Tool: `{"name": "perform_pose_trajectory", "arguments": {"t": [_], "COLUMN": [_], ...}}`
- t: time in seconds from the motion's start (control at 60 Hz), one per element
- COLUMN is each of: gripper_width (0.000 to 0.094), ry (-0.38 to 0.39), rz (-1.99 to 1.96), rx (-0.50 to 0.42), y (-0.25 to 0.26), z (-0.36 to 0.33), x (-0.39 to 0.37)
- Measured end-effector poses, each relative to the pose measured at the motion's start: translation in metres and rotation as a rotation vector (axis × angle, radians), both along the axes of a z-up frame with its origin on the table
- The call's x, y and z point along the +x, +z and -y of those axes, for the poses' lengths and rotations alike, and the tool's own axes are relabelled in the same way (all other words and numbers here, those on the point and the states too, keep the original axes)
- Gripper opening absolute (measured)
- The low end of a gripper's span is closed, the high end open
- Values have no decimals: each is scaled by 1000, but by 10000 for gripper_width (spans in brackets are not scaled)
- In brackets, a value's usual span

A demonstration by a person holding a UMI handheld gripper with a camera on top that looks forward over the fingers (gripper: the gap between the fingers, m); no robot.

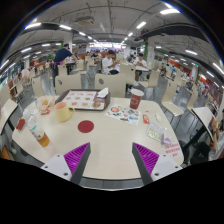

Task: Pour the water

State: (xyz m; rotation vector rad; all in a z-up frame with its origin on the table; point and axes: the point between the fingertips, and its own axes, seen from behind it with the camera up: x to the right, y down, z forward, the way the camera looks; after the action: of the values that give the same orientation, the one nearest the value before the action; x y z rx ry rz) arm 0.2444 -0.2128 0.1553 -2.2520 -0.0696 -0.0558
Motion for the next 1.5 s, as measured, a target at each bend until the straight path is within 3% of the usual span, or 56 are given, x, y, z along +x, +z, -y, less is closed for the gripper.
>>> {"name": "perform_pose_trajectory", "arguments": {"t": [0.4, 0.683, 0.8, 0.983, 1.25, 1.3, 1.383, 1.5], "gripper_width": [842, 849, 848, 849, 836, 767, 562, 496], "ry": [-9, 2, 37, 88, 68, 71, 65, 36], "rz": [46, -25, -75, -95, -93, -95, -92, -96], "rx": [-30, -35, 3, 142, 243, 254, 265, 265], "y": [-31, -63, -75, -76, -87, -94, -97, -97], "z": [34, 79, 72, 17, -72, -81, -89, -96], "x": [-34, -167, -237, -315, -342, -345, -348, -348]}}
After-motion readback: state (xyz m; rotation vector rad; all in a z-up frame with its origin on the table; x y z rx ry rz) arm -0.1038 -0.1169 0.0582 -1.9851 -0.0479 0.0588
